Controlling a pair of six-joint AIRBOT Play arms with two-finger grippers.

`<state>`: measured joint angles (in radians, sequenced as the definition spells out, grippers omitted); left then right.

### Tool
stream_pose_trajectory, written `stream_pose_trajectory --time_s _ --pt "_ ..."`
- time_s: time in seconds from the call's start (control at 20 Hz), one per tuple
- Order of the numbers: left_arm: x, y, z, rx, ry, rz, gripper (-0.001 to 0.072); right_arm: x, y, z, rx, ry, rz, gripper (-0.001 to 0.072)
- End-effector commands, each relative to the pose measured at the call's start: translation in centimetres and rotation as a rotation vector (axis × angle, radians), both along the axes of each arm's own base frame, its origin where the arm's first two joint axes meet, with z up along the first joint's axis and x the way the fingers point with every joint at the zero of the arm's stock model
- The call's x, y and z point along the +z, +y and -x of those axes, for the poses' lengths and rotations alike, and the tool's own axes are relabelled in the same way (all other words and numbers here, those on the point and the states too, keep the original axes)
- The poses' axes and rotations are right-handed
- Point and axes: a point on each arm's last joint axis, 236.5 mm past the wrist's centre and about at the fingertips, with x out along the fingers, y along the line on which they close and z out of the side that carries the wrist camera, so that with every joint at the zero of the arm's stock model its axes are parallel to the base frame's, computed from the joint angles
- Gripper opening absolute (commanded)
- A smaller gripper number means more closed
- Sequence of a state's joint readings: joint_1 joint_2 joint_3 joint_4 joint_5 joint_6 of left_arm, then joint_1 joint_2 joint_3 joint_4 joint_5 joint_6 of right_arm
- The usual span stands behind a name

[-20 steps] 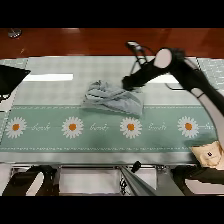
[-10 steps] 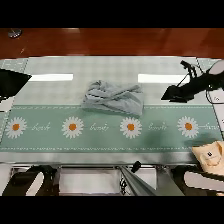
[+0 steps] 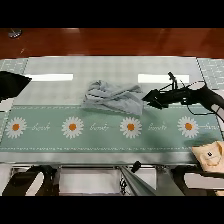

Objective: Fold the shirts.

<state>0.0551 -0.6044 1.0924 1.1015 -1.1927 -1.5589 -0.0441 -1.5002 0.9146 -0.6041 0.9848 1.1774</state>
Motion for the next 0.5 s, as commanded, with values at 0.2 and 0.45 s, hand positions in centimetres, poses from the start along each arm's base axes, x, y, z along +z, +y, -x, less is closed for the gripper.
stream_pose_trajectory --time_s 0.2,0.45 --pt "-0.8 0.0 0.1 -0.003 0.023 -0.004 0.0023 -2.4 5.5 -0.2 -0.018 0.030 -0.037 0.0483" --pt "-0.8 0.0 0.1 -0.003 0.023 -0.004 0.0023 0.4 5.7 0.1 0.117 -0.023 -0.024 0.0029"
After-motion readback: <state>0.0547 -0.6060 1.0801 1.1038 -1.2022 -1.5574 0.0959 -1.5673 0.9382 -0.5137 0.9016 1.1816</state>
